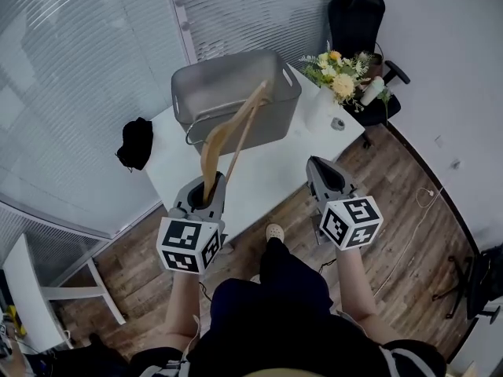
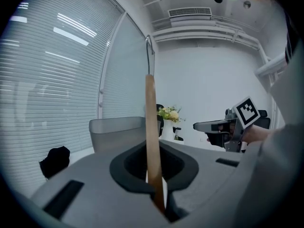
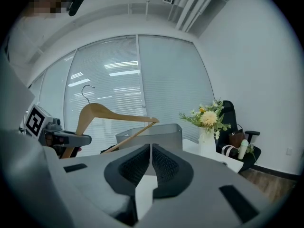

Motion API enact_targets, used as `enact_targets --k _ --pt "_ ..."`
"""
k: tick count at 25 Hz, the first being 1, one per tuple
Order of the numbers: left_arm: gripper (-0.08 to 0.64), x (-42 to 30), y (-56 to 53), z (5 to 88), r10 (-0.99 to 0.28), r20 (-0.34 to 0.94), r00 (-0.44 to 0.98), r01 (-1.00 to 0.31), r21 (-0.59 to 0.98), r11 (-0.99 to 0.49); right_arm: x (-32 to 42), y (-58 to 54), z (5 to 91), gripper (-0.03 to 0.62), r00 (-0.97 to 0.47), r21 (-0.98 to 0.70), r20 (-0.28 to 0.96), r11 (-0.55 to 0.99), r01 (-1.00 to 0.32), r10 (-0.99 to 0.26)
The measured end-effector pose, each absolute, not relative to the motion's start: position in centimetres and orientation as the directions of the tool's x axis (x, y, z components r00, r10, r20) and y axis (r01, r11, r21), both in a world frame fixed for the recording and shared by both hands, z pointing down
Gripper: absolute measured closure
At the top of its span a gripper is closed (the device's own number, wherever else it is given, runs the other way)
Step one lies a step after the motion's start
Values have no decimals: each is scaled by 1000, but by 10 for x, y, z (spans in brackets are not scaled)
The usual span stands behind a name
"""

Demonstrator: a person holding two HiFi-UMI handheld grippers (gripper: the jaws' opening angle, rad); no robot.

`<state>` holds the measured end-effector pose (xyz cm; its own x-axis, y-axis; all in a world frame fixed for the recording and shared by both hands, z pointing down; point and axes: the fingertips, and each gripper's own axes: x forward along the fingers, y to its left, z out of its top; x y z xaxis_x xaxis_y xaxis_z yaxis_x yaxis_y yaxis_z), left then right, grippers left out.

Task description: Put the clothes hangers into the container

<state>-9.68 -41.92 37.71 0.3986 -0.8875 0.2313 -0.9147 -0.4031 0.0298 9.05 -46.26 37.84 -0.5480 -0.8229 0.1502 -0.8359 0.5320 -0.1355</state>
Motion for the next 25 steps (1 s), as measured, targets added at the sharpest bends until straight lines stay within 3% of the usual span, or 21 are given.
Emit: enact_targets --k 25 --pt "543 -122 -550 347 -895 314 316 -936 -53 -349 72 -607 358 555 -683 -151 128 666 -730 -719"
